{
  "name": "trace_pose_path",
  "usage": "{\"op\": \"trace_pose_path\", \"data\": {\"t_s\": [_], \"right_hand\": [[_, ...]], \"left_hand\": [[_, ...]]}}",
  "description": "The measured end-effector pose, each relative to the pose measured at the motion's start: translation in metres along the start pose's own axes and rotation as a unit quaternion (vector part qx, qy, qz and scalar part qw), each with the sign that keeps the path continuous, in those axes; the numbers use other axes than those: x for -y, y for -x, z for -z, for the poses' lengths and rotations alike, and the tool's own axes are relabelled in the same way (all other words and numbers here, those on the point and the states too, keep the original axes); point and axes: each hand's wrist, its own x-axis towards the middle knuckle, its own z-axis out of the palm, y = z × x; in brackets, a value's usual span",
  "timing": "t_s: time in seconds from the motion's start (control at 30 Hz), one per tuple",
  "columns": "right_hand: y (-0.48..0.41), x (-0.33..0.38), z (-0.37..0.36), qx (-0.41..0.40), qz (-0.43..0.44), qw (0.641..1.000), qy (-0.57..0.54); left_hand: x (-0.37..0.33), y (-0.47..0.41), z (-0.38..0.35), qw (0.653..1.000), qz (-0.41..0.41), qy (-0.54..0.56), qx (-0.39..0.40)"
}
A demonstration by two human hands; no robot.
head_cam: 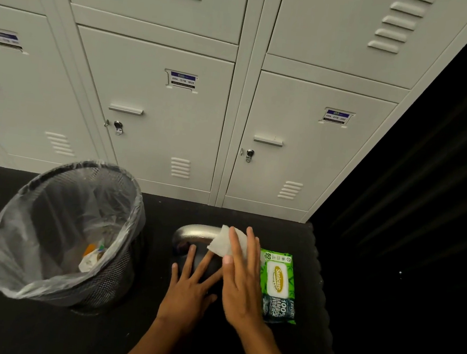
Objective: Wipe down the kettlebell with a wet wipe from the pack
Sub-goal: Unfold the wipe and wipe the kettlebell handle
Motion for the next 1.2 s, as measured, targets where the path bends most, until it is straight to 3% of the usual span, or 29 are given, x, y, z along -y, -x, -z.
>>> {"op": "trace_pose_path", "data": {"t_s": [0.2,0.33,0.4,0.53,0.63,0.73,1.03,1.13,1.2], "right_hand": [[-0.023,-0.013,0.002,-0.015,-0.133,0.963,-0.233],[-0.054,-0.002,0.024,0.065,-0.278,0.943,-0.172],[-0.062,0.007,0.028,0.071,-0.249,0.96,-0.105],[-0.043,0.011,0.013,0.008,-0.095,0.995,-0.042],[-0.018,0.0,0.0,-0.029,-0.013,0.999,-0.005],[-0.001,-0.013,-0.006,-0.058,0.024,0.998,0.003],[0.017,-0.01,-0.013,-0.183,-0.052,0.982,0.013],[0.019,-0.006,-0.011,-0.203,-0.144,0.965,-0.086],[0.013,-0.001,-0.003,-0.211,-0.235,0.932,-0.176]], "left_hand": [[0.0,-0.002,-0.001,1.0,0.0,0.004,-0.015],[0.003,-0.002,-0.004,1.0,0.002,0.009,-0.017],[0.001,-0.001,-0.004,1.0,0.002,0.005,-0.023],[0.002,-0.002,-0.004,1.0,0.001,-0.001,-0.018],[0.004,-0.004,-0.009,0.999,-0.001,-0.003,-0.045],[0.002,-0.002,-0.006,1.0,0.006,-0.011,-0.02],[-0.003,0.0,0.003,1.0,0.007,-0.002,0.003],[-0.005,0.002,0.013,1.0,-0.004,0.019,0.02],[-0.008,0.004,0.023,0.998,0.005,0.06,0.029]]}}
